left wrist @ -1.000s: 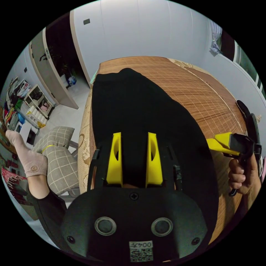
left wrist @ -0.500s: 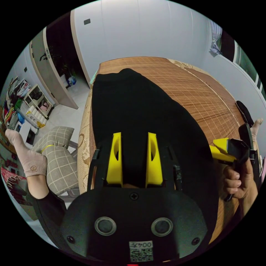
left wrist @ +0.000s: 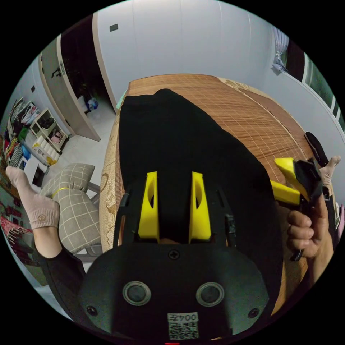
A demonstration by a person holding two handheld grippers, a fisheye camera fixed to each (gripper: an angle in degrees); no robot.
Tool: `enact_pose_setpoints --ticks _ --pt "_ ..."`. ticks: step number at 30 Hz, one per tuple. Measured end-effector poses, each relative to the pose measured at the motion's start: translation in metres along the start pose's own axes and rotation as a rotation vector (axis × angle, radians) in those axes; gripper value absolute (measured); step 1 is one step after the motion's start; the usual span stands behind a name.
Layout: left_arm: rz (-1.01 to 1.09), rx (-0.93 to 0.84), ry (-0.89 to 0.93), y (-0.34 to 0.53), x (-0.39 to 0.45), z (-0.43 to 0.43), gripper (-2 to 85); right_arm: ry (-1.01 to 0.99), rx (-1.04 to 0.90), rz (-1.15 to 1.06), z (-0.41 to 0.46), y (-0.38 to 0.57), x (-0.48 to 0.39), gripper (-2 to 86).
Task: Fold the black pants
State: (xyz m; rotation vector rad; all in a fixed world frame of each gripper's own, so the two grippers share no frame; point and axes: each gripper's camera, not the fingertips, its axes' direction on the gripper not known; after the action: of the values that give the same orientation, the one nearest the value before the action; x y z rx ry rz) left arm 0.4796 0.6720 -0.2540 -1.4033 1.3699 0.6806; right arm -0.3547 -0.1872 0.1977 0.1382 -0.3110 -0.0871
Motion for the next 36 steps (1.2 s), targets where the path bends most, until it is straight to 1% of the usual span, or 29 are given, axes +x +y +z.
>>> enact_pose_setpoints --ticks 1,3,6,8,10,13,20,23,25,26,29,31,32,34,36 --pt "-0.002 0.000 0.002 0.000 -0.002 0.000 13.1 0.053 -0.042 -0.076 0.022 0.001 -0.020 15.1" --pt "-0.007 0.003 0.004 0.000 -0.006 -0.002 13.0 0.127 -0.107 -0.147 0.057 0.001 -0.041 16.3" --pt "-0.036 0.021 0.029 0.001 -0.018 -0.006 12.8 0.212 -0.135 -0.190 0.089 0.003 -0.050 17.2" --pt "-0.067 0.040 0.087 0.003 -0.030 -0.009 12.7 0.183 -0.106 -0.205 0.093 0.008 -0.046 17.9" --pt "-0.120 0.071 0.186 0.007 -0.050 -0.012 13.0 0.157 -0.087 -0.257 0.097 0.015 -0.046 18.3" --pt "-0.114 0.080 0.248 0.007 -0.058 -0.014 14.1 0.144 -0.084 -0.292 0.105 0.019 -0.050 19.2" --pt "-0.050 0.070 0.228 0.002 -0.051 -0.016 15.8 0.156 -0.081 -0.354 0.130 0.030 -0.061 21.9" --pt "-0.034 0.023 0.149 -0.005 -0.044 -0.011 15.0 0.161 -0.077 -0.331 0.139 0.031 -0.062 20.8" --pt "0.021 0.005 0.046 -0.008 -0.027 -0.010 14.7 0.167 -0.084 -0.309 0.141 0.032 -0.063 19.7" --pt "0.028 0.003 0.034 -0.009 -0.025 -0.010 14.6 0.180 -0.093 -0.316 0.141 0.033 -0.066 19.5" --pt "0.002 0.001 0.069 -0.010 -0.035 -0.008 14.5 0.279 -0.108 -0.436 0.136 0.042 -0.092 17.5" --pt "-0.009 0.004 0.087 -0.011 -0.040 -0.008 14.4 0.445 -0.065 -0.554 0.127 0.045 -0.110 14.9" --pt "-0.009 0.004 0.086 -0.012 -0.040 -0.008 14.4 0.494 -0.058 -0.584 0.126 0.044 -0.113 14.2" --pt "-0.012 0.004 0.085 -0.013 -0.042 -0.007 14.3 0.666 -0.077 -0.669 0.131 0.036 -0.118 11.4" --pt "-0.015 0.004 0.090 -0.014 -0.044 -0.006 14.2 0.779 -0.112 -0.720 0.141 0.028 -0.118 9.8"
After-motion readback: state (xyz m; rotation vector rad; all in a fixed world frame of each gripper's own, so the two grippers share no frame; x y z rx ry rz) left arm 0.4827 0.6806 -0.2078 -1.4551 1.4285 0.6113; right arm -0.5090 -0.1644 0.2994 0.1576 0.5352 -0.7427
